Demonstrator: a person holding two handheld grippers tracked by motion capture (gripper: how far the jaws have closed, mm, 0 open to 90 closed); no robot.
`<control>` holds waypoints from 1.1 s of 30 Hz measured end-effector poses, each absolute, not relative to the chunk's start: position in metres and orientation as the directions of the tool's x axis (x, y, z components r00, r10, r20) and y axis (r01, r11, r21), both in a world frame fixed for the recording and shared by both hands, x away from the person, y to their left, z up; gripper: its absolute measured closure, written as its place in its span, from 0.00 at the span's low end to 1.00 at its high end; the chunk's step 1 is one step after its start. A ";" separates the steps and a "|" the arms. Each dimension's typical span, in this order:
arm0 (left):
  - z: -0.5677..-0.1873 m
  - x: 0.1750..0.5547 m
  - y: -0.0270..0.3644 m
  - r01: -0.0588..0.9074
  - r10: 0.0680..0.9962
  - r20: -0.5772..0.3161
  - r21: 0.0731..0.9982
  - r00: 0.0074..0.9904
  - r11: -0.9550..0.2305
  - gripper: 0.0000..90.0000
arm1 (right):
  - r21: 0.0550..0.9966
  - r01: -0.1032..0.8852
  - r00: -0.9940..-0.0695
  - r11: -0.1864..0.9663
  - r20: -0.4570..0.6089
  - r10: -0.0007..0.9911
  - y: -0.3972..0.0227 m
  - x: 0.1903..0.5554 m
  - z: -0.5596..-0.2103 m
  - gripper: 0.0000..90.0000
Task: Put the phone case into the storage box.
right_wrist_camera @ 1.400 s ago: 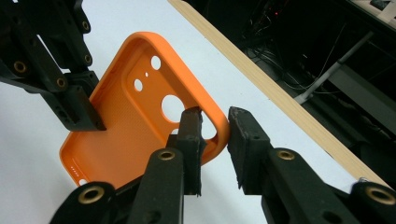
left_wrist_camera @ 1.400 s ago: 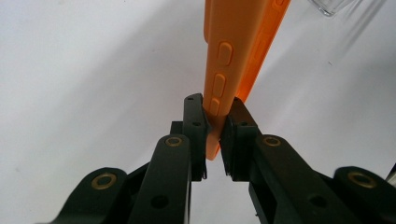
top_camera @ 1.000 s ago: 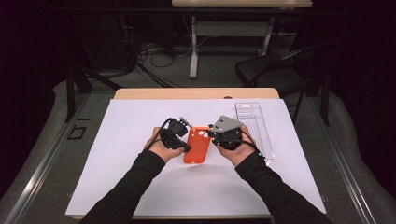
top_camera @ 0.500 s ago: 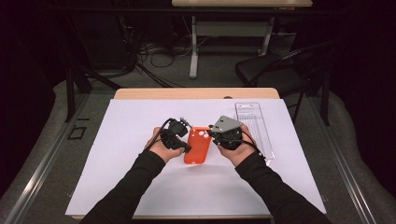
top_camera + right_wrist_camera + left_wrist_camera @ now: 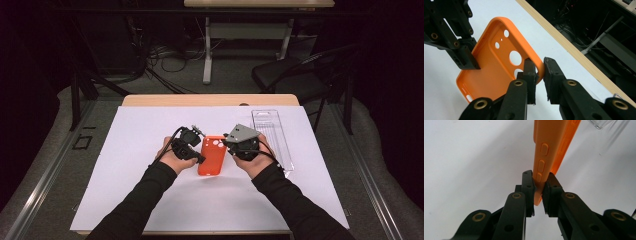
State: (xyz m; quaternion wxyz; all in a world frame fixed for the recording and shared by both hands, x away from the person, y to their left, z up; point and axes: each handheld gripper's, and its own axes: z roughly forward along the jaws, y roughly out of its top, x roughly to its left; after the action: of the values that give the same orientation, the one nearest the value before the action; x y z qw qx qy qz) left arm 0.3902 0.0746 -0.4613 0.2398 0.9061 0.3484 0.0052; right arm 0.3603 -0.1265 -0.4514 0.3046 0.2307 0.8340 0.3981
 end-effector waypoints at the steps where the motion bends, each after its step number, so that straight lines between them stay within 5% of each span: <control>1: -0.461 0.390 0.075 0.630 0.635 -0.159 0.439 0.756 -0.641 0.90 | 0.805 0.141 -0.708 0.577 -0.325 0.627 -0.126 0.360 -0.451 0.90; 15: -0.461 0.391 0.077 0.643 0.638 -0.188 0.449 0.746 -0.620 0.84 | 0.810 0.140 -0.706 0.570 -0.322 0.630 -0.126 0.361 -0.450 0.90; 33: -0.460 0.393 0.083 0.651 0.643 -0.212 0.479 0.736 -0.588 0.60 | 0.806 0.140 -0.700 0.576 -0.331 0.633 -0.131 0.362 -0.447 0.90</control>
State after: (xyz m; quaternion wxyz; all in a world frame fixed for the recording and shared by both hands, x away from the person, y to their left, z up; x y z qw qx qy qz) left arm 0.3935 0.0827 -0.4604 0.2721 0.8912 0.3630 -0.0080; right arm 0.3618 -0.1310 -0.4475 0.3097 0.2321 0.8318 0.3979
